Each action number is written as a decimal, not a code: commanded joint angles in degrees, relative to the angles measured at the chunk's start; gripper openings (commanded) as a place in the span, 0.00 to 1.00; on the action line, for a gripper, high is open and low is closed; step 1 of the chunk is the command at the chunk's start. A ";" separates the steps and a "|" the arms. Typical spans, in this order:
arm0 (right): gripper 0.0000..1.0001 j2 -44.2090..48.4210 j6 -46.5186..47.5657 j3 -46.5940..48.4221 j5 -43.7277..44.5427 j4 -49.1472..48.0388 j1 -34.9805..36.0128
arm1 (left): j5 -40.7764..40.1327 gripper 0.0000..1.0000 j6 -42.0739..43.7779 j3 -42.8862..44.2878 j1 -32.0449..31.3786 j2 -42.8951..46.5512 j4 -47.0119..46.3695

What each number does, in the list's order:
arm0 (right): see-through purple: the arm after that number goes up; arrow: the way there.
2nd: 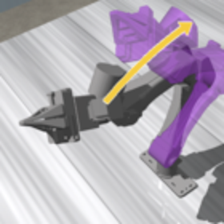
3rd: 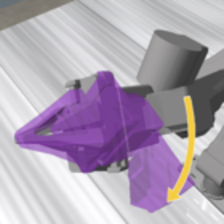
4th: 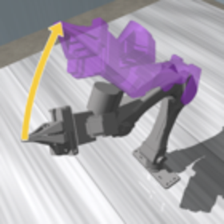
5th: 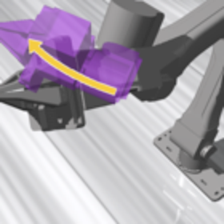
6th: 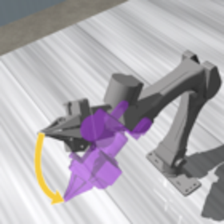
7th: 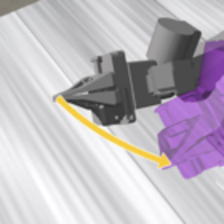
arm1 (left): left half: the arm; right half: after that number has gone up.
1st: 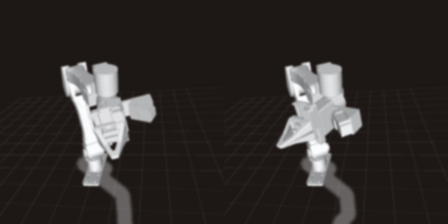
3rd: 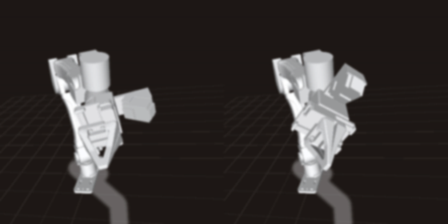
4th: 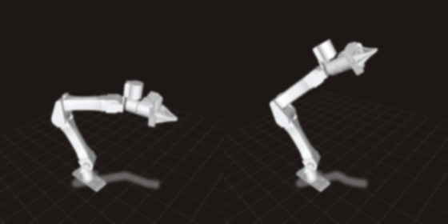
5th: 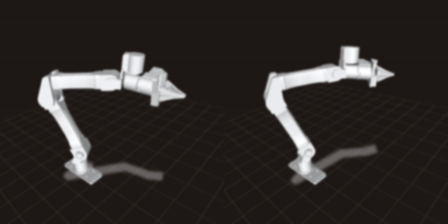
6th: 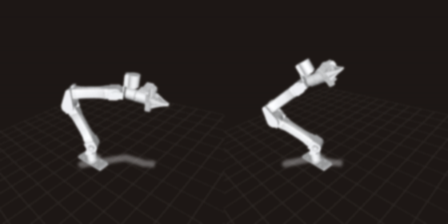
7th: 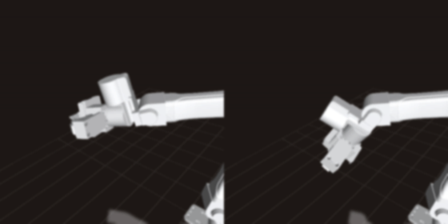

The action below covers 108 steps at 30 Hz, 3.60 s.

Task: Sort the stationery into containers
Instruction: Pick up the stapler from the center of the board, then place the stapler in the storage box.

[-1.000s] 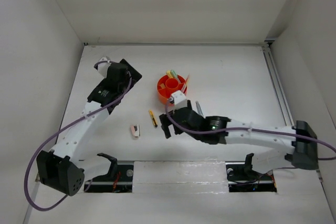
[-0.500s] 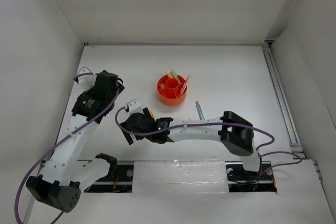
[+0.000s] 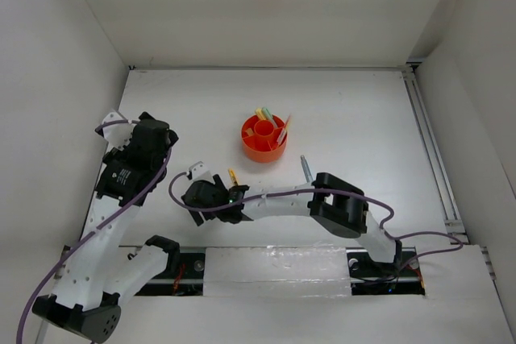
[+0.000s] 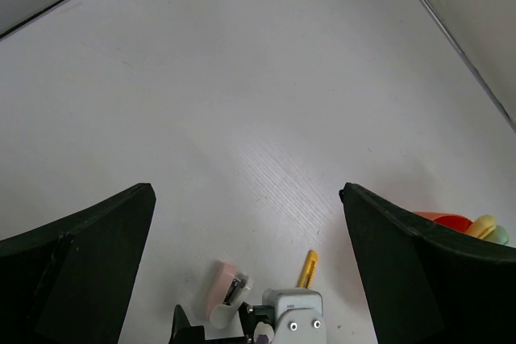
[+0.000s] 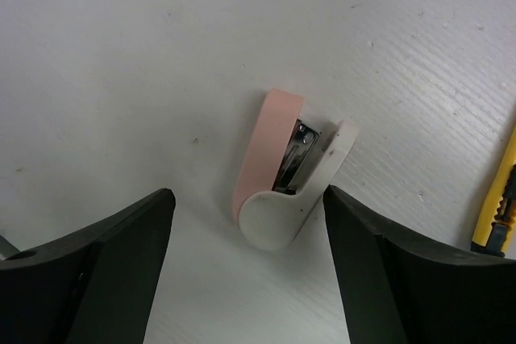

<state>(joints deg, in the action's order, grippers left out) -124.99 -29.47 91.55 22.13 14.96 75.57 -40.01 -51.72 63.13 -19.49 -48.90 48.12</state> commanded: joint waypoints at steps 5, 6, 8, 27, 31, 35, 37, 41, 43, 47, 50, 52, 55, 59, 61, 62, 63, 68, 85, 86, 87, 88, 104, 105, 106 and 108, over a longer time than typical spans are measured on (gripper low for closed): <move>0.73 -2.80 -0.85 4.52 1.42 1.56 0.37 | -1.21 1.00 1.01 -1.35 0.15 1.27 -2.23; 0.68 -3.33 -1.37 4.52 1.95 2.26 0.37 | -1.21 1.00 1.01 -1.35 0.15 1.27 -2.24; 0.64 -3.33 -1.38 4.52 2.48 2.88 0.37 | -0.68 1.00 1.54 -1.35 0.15 1.27 -2.24; 0.00 27.12 7.57 -24.98 4.68 -12.23 -2.71 | 20.20 1.00 9.71 -6.78 0.15 6.27 -16.72; 0.00 40.47 11.54 -33.70 5.38 -15.21 -3.93 | 38.54 1.00 8.84 -13.81 0.15 9.17 -28.05; 0.00 54.04 15.05 -41.44 2.22 -18.03 -6.57 | 55.68 1.00 6.38 -21.19 0.15 9.18 -43.60; 0.00 58.61 16.29 -43.46 -0.59 -18.91 -8.41 | 61.60 1.00 4.01 -26.36 0.15 9.18 -55.81; 0.00 67.05 17.96 -46.01 -2.44 -19.62 -10.00 | 65.76 1.00 0.75 -30.26 -2.74 6.90 -68.85; 0.00 67.07 19.18 -46.02 -4.37 -19.62 -10.00 | 68.03 1.00 -0.04 -31.05 -2.75 5.23 -75.23; 0.00 65.40 19.19 -44.53 -5.78 -20.85 -10.00 | 70.59 1.00 -1.36 -32.28 -2.75 3.21 -81.68; 0.00 63.30 19.72 -43.13 -5.26 -21.73 -10.00 | 72.52 1.00 -1.36 -32.28 -2.75 3.20 -82.83; 0.00 61.72 19.72 -42.60 -4.73 -22.26 -10.00 | 73.14 1.00 -0.67 -32.28 -2.75 3.20 -82.83; 0.00 59.69 19.72 -40.93 -5.51 -23.31 -10.00 | 74.19 1.00 0.40 -32.28 -2.75 3.20 -82.83; 0.00 57.85 20.25 -38.82 -6.05 -24.89 -10.00 | 76.31 1.00 2.15 -33.07 -2.75 1.97 -82.83; 0.00 56.96 20.86 -37.68 -6.05 -25.41 -10.00 | 76.31 1.00 2.15 -33.60 -2.75 1.97 -82.83; 0.00 56.27 21.47 -36.80 -6.05 -25.42 -10.00 | 76.31 1.00 2.15 -33.60 -2.75 1.97 -82.23; 0.00 55.65 22.00 -36.79 -6.05 -25.42 -10.00 | 76.31 1.00 2.68 -33.60 -2.75 1.97 -82.22; 0.00 54.41 23.23 -34.68 -6.66 -26.56 -10.00 | 76.31 0.98 3.30 -33.60 -2.75 1.44 -80.29; 0.00 50.19 25.43 -32.92 -2.79 -32.36 -10.00 | 77.19 0.01 4.35 -29.74 -2.75 -3.29 -78.44; 0.00 50.19 25.43 -32.92 -2.79 -32.36 -10.00 | 77.19 0.01 4.35 -29.04 -2.75 -3.30 -78.44; 0.00 50.19 25.43 -32.92 -3.49 -32.36 -10.00 | 76.32 0.00 4.35 -29.03 -2.75 -4.43 -78.44; 0.00 50.19 25.43 -32.92 -4.02 -32.36 -10.00 | 75.61 0.00 5.05 -28.42 -2.75 -4.97 -78.44; 1.00 68.19 11.30 -34.96 28.48 -1.19 -10.00 | 18.76 0.00 -3.09 2.32 -17.16 -26.05 -37.16; 1.00 69.08 8.58 -34.42 29.19 3.45 -10.00 | 15.52 0.00 -7.73 4.17 -17.16 -29.81 -34.26; 1.00 69.79 7.16 -34.42 30.68 5.67 -10.00 | 14.27 0.00 -9.26 5.84 -17.16 -31.58 -29.62; 1.00 71.98 4.00 -33.63 31.40 10.41 -10.00 | 9.11 0.00 -12.68 11.12 -18.56 -36.58 -24.41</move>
<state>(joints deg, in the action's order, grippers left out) -55.24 -17.82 55.18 46.74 13.69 65.36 -15.40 -55.88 68.82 -37.28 -80.86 8.91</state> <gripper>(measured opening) 0.999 0.243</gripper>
